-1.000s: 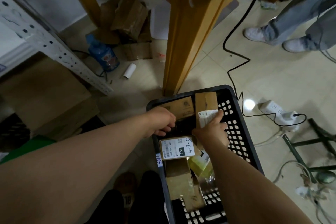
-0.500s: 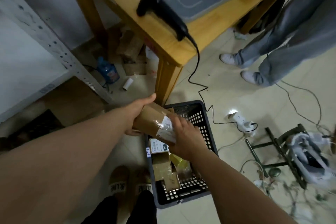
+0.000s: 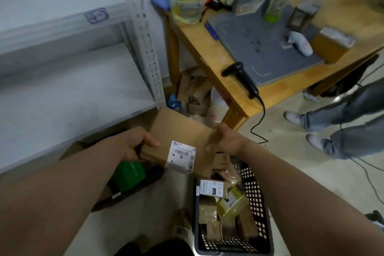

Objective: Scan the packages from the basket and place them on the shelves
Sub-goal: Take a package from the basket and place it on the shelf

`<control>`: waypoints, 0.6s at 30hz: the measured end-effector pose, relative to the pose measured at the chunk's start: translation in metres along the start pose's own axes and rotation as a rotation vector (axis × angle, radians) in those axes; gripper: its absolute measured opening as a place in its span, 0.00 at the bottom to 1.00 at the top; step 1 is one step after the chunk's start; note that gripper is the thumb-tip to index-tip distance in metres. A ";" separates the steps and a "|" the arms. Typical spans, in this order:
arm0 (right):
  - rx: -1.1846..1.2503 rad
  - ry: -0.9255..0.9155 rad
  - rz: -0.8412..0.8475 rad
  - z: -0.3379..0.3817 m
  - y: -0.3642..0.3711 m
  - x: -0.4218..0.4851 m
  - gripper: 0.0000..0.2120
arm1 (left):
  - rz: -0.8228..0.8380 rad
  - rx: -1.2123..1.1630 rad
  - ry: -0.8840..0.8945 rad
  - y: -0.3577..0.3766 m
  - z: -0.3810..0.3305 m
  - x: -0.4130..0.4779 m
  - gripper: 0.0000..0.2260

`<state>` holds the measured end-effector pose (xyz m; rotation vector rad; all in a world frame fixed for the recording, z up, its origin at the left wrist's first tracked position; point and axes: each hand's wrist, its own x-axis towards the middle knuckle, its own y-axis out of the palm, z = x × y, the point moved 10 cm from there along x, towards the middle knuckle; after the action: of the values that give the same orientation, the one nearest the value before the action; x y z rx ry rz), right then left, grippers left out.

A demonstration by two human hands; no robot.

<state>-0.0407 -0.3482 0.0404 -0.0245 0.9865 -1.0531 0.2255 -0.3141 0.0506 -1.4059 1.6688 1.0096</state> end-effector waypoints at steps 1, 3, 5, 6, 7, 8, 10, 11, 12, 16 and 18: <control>0.014 -0.005 0.000 0.014 0.004 -0.001 0.54 | 0.006 -0.015 0.040 -0.007 -0.003 -0.016 0.25; 0.050 -0.023 0.011 0.045 0.014 -0.007 0.56 | 0.011 -0.041 0.106 -0.025 -0.007 -0.044 0.22; 0.107 -0.048 0.066 0.076 0.031 -0.015 0.49 | 0.023 -0.076 0.156 -0.045 -0.007 -0.069 0.20; 0.130 -0.064 0.092 0.093 0.041 -0.022 0.44 | 0.012 -0.093 0.178 -0.058 -0.005 -0.082 0.21; 0.142 -0.070 0.121 0.108 0.051 -0.029 0.39 | -0.007 -0.109 0.197 -0.073 -0.003 -0.095 0.22; 0.159 -0.087 0.138 0.126 0.061 -0.036 0.35 | -0.020 -0.128 0.214 -0.088 0.001 -0.108 0.24; 0.179 -0.107 0.158 0.155 0.080 -0.047 0.32 | -0.038 -0.161 0.238 -0.120 0.013 -0.133 0.26; 0.179 -0.115 0.171 0.169 0.088 -0.052 0.31 | -0.054 -0.175 0.249 -0.137 0.018 -0.145 0.28; 0.186 -0.127 0.191 0.184 0.098 -0.058 0.29 | -0.069 -0.173 0.262 -0.152 0.024 -0.156 0.28; 0.198 -0.186 0.266 0.236 0.135 -0.079 0.34 | -0.047 -0.217 0.329 -0.195 0.038 -0.204 0.23; 0.189 -0.202 0.290 0.256 0.151 -0.088 0.39 | -0.028 -0.218 0.363 -0.212 0.042 -0.222 0.31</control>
<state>0.2322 -0.3099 0.1820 0.1606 0.6810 -0.8533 0.4690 -0.2023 0.2068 -1.8391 1.8285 0.9871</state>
